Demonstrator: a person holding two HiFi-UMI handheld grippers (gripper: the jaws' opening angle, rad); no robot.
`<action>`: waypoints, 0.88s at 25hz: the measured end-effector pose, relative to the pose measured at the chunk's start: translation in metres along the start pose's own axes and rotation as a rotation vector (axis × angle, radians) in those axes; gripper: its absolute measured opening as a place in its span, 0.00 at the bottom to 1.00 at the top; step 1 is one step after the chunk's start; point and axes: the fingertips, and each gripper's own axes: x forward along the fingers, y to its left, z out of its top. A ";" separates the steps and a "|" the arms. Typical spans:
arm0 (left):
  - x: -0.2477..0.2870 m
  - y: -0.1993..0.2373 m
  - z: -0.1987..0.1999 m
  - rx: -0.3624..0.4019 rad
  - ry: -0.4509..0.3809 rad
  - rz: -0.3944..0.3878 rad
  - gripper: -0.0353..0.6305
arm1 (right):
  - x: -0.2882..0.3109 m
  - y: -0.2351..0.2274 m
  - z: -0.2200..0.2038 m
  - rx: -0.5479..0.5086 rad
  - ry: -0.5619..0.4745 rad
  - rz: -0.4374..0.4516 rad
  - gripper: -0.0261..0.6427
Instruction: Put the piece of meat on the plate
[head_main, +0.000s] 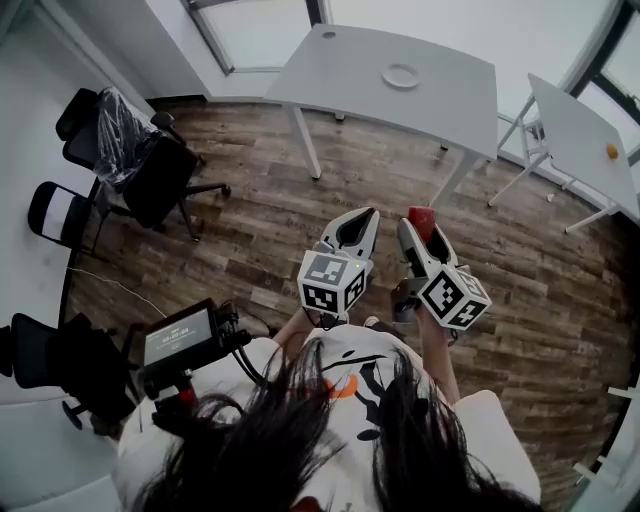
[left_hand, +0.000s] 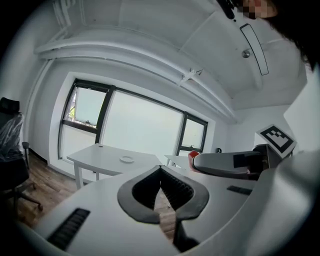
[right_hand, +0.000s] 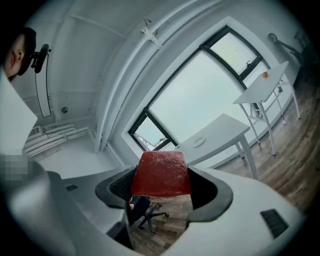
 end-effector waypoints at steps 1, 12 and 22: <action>0.001 0.000 0.000 -0.001 0.001 0.001 0.06 | 0.001 -0.001 0.000 -0.004 0.001 -0.002 0.51; 0.017 -0.002 -0.007 -0.001 0.020 0.017 0.06 | 0.004 -0.017 0.003 -0.001 0.019 0.000 0.51; 0.029 -0.009 -0.018 -0.011 0.019 0.043 0.06 | 0.009 -0.035 0.006 -0.015 0.042 0.024 0.51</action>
